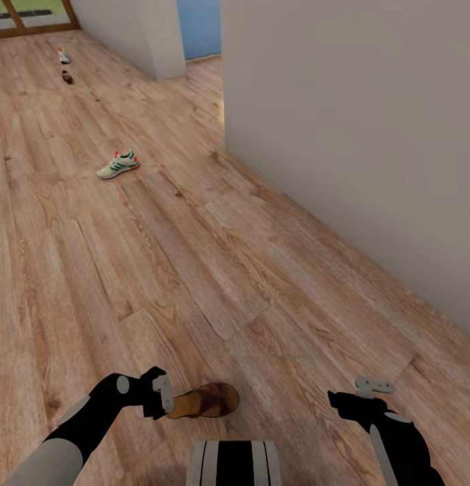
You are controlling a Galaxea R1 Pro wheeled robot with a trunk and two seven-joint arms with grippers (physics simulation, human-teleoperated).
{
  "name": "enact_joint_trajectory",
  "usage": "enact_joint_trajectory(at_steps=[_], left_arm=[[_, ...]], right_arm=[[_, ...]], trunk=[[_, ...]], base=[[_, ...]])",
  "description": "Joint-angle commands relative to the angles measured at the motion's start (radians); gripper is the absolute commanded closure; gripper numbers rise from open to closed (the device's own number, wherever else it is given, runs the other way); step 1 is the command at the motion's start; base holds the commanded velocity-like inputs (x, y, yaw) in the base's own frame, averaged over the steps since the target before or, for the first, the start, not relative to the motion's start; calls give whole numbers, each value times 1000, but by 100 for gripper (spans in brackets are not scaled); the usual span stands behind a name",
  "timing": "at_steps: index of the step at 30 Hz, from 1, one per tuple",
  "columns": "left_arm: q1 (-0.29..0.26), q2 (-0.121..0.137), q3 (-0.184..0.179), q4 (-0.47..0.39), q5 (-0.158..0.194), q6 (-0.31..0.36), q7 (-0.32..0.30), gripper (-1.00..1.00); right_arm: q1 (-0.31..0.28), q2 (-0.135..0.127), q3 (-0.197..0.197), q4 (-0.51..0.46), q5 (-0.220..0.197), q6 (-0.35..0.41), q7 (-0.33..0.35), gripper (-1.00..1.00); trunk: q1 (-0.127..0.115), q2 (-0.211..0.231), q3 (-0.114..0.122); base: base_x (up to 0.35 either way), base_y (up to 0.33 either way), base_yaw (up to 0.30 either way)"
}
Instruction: Pick up the two gym shoes and the two sandals from the corridor floor and place them onto the hallstand (shoe rack) in the corridor, making sure they are on the rack and not on the floor. Arrange them so the two gym shoes are next to each other and the two sandals are next to each other.
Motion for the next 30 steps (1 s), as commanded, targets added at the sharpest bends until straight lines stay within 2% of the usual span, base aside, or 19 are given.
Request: enact_joint_trajectory(at_steps=[1,8,21,27,30], left_arm=[[0,1,-3,-1,-5,0,-2,-100],[0,1,-3,-1,-5,0,-2,-100],[0,1,-3,-1,-5,0,-2,-100],[0,1,-3,-1,-5,0,-2,-100],[0,1,-3,-1,-5,0,-2,-100]], right_arm=[[-1,0,0,-1,0,5,-1,-100],[0,0,0,-1,0,5,-1,-100],[-1,0,0,-1,0,5,-1,-100],[0,0,0,-1,0,5,-1,-100],[0,0,0,-1,0,5,-1,-100]], trunk=[[0,0,-1],[0,0,-1],[6,-3,-51],[6,-3,-51],[7,-4,-63]], base=[[0,0,0],[0,0,0],[0,0,0],[0,0,0],[0,0,0]])
